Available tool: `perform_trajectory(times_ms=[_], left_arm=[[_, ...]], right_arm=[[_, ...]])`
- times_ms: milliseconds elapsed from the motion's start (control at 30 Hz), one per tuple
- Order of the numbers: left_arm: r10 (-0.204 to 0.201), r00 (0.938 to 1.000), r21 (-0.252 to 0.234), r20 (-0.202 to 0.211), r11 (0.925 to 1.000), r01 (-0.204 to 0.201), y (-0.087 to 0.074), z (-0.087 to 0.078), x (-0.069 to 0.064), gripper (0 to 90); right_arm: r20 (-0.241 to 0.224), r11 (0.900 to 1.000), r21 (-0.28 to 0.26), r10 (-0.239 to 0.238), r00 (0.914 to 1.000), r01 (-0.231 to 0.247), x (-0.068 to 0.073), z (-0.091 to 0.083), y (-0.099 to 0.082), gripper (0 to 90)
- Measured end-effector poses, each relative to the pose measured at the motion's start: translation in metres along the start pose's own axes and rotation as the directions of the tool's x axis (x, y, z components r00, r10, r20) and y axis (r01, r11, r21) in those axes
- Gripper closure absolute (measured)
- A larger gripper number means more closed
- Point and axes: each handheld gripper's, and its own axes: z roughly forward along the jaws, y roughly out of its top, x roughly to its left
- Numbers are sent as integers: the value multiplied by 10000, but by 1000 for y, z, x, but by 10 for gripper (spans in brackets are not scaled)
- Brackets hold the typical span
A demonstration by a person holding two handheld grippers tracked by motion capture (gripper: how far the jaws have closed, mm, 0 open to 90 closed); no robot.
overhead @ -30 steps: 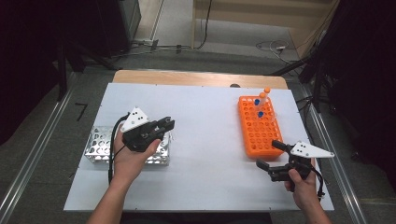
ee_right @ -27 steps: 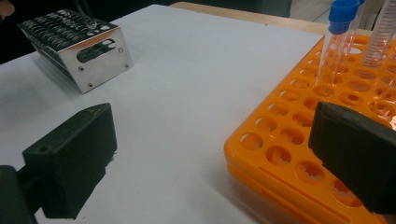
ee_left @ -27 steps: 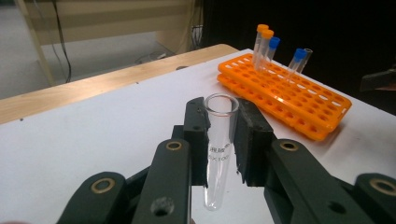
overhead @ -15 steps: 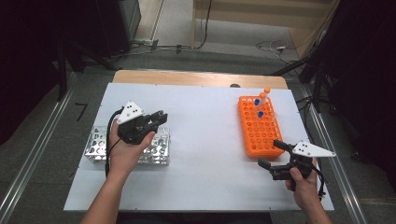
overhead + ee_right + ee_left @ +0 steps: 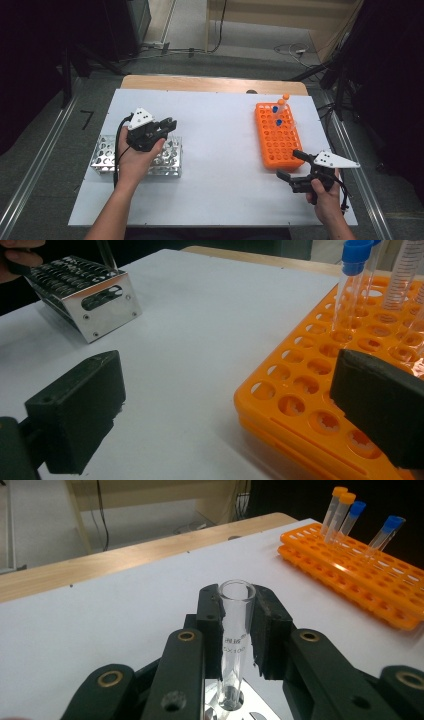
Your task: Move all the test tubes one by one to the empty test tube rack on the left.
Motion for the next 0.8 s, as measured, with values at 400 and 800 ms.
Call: perform_trajectory(times_ms=[400, 800], left_arm=[[288, 9996, 639, -65, 9976, -283, -15, 9, -4, 771], [295, 9996, 1558, -45, 9874, -285, -23, 15, -6, 767]], right_arm=[[17, 10000, 76, -37, 10000, 37, 0, 1, -1, 1], [113, 9999, 122, -94, 9999, 93, 0, 3, -1, 3]])
